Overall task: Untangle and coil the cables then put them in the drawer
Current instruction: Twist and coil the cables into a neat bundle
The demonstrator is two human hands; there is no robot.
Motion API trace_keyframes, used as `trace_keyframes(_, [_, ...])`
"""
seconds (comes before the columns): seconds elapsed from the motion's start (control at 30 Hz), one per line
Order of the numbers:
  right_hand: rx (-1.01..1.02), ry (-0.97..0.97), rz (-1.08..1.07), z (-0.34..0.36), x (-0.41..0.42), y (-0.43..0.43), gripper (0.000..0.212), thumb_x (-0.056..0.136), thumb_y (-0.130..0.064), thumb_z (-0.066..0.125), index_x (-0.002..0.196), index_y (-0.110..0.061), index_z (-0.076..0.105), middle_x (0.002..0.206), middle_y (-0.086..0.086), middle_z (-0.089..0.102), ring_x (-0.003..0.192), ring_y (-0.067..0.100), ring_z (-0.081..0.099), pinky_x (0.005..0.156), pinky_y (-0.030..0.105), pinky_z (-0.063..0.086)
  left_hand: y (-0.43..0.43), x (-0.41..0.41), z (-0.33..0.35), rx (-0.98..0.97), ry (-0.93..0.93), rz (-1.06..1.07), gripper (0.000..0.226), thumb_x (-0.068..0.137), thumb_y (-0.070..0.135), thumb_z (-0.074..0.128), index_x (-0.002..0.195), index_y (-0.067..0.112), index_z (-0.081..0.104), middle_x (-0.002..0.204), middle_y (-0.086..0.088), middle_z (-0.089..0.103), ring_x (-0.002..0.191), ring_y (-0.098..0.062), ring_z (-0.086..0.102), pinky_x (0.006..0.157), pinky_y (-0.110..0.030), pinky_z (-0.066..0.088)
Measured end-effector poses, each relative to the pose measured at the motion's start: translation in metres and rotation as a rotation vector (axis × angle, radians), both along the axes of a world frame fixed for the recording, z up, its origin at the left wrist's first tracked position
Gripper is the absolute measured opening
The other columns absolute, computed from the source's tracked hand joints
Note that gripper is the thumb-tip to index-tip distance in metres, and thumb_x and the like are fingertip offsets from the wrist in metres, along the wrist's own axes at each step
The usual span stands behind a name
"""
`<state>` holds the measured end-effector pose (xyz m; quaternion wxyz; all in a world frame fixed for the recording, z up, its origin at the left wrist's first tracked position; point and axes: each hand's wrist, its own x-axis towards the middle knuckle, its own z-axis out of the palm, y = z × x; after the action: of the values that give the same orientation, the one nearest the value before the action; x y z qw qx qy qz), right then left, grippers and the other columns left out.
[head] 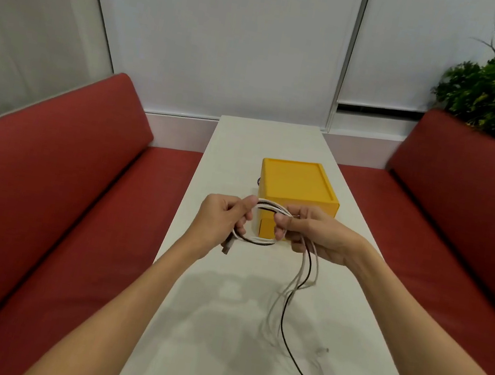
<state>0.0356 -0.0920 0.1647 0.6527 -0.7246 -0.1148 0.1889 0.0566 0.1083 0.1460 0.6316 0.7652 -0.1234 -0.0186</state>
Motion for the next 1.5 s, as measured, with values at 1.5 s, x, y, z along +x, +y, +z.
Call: trace_keyframes(1.5, [0.247, 0.040, -0.532, -0.014, -0.043, 0.002, 0.024, 0.092, -0.009, 0.049, 0.093, 0.005, 0.069, 0.081, 0.015, 0.071, 0.074, 0.023, 0.069, 0.072, 0.030, 0.058, -0.053, -0.013, -0.003, 0.044, -0.142, -0.048, 0.040, 0.102, 0.034, 0.042, 0.067, 0.017, 0.047, 0.049, 0.009, 0.031, 0.042, -0.006, 0.026, 0.047, -0.026, 0.026])
